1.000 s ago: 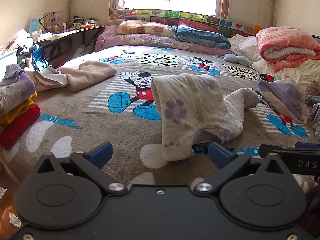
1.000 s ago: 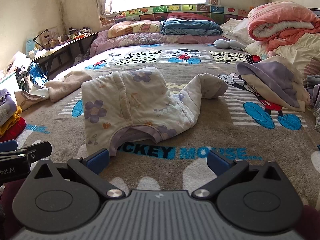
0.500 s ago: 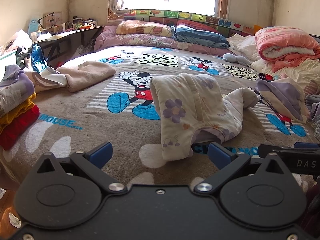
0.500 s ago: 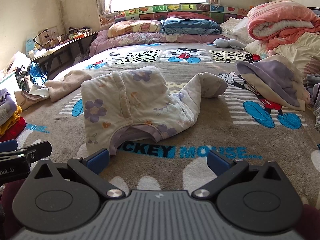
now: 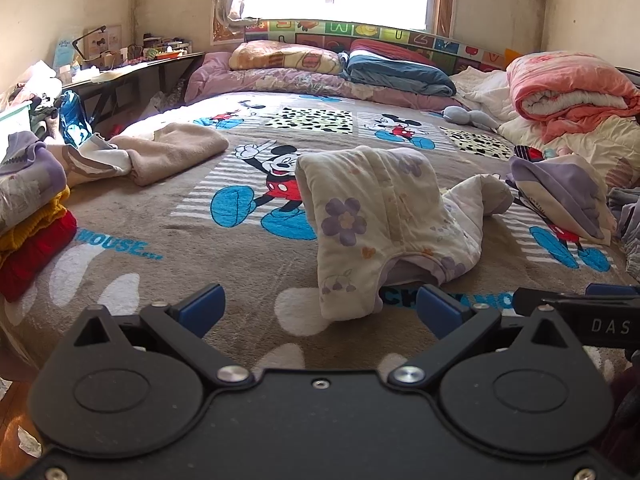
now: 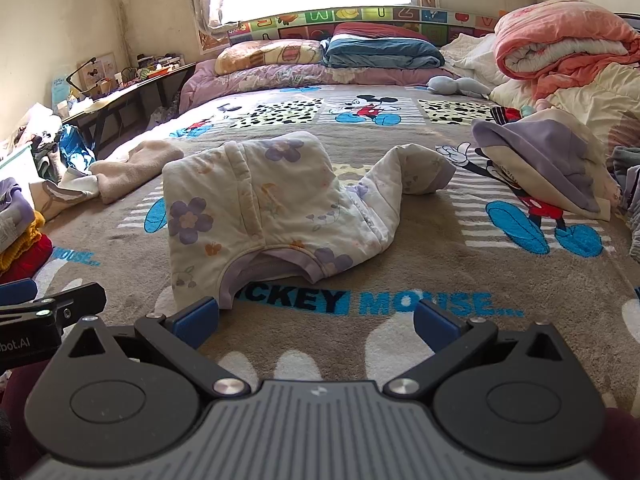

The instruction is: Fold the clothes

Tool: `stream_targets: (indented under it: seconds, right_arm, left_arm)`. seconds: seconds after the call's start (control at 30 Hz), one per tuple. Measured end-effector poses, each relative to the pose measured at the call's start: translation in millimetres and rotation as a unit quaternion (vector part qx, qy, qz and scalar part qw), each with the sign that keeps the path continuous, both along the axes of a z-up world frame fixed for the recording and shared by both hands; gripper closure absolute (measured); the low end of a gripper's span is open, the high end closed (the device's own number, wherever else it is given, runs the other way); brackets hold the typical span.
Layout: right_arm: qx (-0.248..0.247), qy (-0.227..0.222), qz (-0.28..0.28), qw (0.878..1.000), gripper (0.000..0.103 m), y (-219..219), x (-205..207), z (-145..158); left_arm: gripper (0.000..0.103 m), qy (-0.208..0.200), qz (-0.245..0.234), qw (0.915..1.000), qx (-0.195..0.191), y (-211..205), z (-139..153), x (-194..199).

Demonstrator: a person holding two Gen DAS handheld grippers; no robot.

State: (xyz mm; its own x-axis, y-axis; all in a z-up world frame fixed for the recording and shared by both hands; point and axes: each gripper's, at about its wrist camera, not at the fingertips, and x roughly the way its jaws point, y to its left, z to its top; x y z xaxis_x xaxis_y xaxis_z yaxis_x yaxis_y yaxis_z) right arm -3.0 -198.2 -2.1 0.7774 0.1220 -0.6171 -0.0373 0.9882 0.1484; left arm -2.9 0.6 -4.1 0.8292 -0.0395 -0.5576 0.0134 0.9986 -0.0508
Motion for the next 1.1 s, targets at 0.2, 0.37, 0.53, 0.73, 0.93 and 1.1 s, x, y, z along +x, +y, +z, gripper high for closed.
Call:
stream_targets:
  seconds: [0.2, 0.37, 0.53, 0.73, 0.93, 1.1]
  right_arm:
    - [0.001, 0.001, 0.001, 1.000, 0.000, -1, 0, 0]
    - [0.003, 0.002, 0.001, 1.000, 0.000, -2, 1, -2]
    - [0.004, 0.007, 0.002, 1.000, 0.000, -3, 4, -6]
    - [0.011, 0.016, 0.007, 1.000, 0.000, -5, 11, -15]
    - [0.020, 0.015, 0.021, 0.999, 0.000, -8, 18, -27]
    - [0.013, 0.019, 0.027, 0.999, 0.000, -9, 27, -39]
  left_arm:
    - [0.000, 0.000, 0.000, 1.0000, 0.000, 0, 0, 0]
    - [0.000, 0.004, -0.003, 1.0000, 0.002, -3, -2, 2]
    - [0.000, 0.010, -0.008, 0.9999, 0.002, -6, -5, 7]
    - [0.000, 0.019, -0.014, 0.9997, -0.001, -8, -12, 14]
    - [0.000, 0.029, -0.014, 0.9993, -0.018, -5, -24, 27]
    - [0.000, 0.007, -0.022, 0.9997, 0.003, -12, -41, 33]
